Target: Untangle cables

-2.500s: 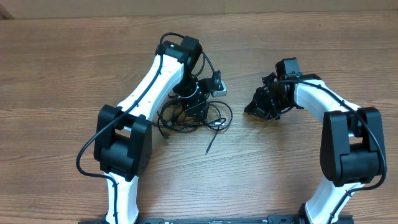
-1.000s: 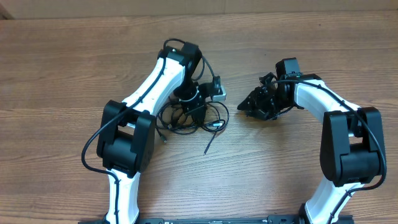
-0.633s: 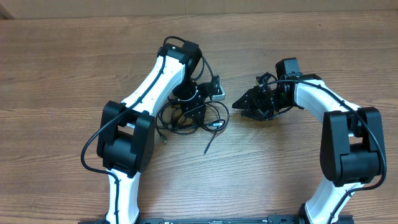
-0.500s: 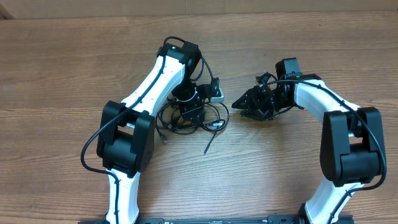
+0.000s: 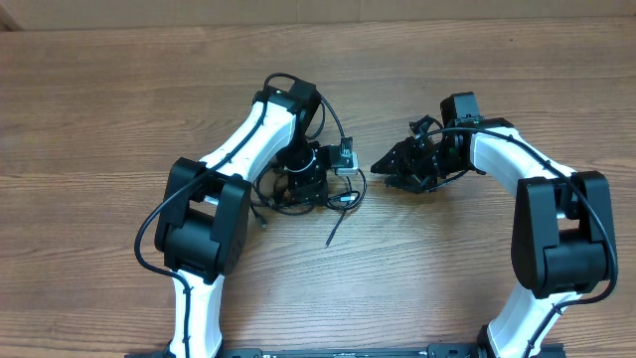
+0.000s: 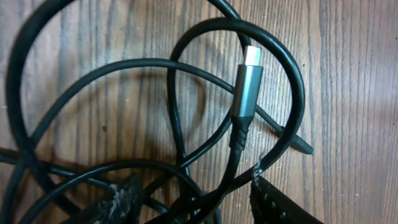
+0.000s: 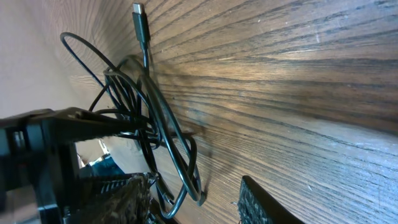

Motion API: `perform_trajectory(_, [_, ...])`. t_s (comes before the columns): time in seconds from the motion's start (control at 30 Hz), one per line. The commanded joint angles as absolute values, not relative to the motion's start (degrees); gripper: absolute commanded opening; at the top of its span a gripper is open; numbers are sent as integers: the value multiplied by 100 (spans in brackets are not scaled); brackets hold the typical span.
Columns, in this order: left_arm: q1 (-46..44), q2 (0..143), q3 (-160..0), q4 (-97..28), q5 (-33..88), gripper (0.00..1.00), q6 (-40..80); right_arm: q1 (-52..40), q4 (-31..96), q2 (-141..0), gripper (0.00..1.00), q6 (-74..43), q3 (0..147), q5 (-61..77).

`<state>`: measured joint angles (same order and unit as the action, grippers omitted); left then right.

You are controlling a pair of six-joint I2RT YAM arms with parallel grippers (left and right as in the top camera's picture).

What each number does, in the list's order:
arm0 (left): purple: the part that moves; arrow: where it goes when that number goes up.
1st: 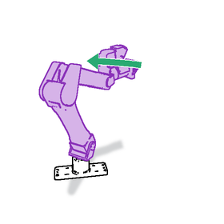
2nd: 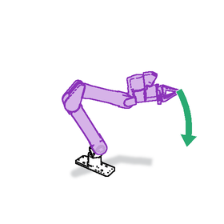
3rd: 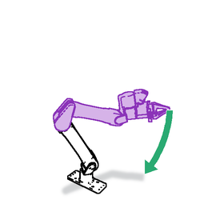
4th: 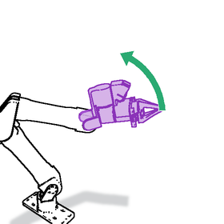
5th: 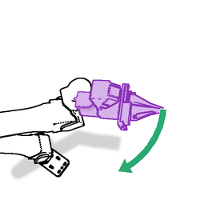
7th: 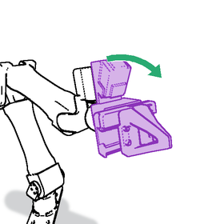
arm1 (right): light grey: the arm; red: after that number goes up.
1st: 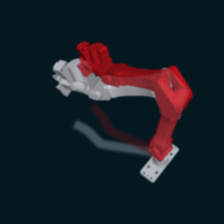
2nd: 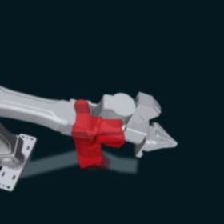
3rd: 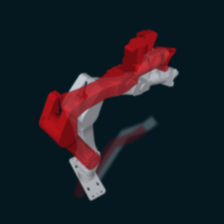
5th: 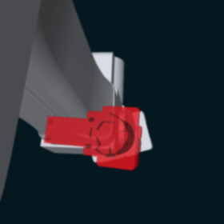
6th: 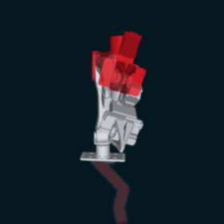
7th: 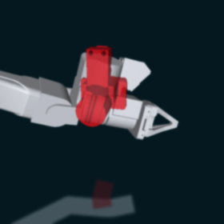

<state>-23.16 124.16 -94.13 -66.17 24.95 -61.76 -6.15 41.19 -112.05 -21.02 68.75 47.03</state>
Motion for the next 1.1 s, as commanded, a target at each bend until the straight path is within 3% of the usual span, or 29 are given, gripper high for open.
perform_trajectory(0.0, [-2316,12484,-9389,-6613,2687,55,-6337,-652,4097,-11222,45,-2104,6860,4600])
perform_trajectory(0.93, [-2331,12484,-9037,-6381,2989,55,-6259,-652,4097,-11222,51,-2102,6860,4589])
perform_trajectory(1.07, [-2331,12481,-9019,-6270,3004,40,-6254,-652,4097,-11222,51,-2102,6860,4589])
